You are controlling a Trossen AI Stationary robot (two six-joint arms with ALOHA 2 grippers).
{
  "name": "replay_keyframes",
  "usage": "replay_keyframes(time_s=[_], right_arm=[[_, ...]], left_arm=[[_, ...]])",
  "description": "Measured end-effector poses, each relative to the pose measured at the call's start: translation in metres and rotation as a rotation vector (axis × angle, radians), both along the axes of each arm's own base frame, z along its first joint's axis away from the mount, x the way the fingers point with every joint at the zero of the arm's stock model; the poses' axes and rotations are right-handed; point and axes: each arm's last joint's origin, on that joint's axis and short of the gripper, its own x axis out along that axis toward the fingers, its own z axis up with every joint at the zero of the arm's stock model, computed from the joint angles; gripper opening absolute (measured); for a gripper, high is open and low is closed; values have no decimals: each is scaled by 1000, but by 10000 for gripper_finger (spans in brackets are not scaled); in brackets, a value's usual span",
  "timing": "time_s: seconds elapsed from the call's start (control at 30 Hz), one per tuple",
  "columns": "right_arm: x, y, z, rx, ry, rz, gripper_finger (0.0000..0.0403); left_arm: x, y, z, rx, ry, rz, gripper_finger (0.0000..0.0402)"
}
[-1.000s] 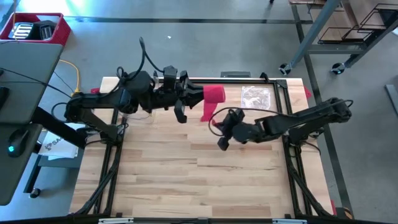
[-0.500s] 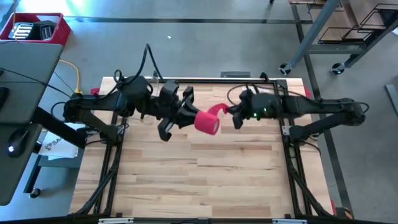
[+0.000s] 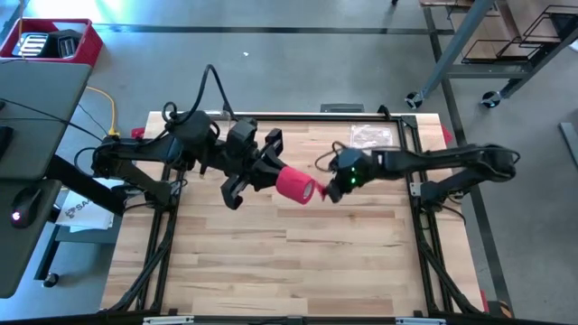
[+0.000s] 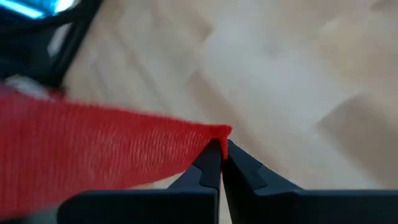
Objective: Roll bandage
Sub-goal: Roll the red bandage
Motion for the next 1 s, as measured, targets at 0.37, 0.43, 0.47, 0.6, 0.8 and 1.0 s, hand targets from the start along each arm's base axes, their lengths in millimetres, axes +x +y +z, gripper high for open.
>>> replay_keyframes(time_s=[0.37,0.43,0.47,0.6,0.8,1.0], right_arm=[[-2,17,-17,65,-74,30,29],[-3,15,-16,90,-78,46,55],[-3,14,-15,103,-79,53,70],[-2,8,-5,138,-120,122,122],[-2,7,29,27,-272,238,141],[-3,8,79,-109,-425,187,142]], left_arm=[[0,1,-1,9,7,4,14],[1,0,-3,19,21,7,14],[1,1,-4,29,31,11,14],[3,1,-10,42,90,41,14],[3,-4,-17,51,165,48,14],[3,-8,-20,46,200,97,14]])
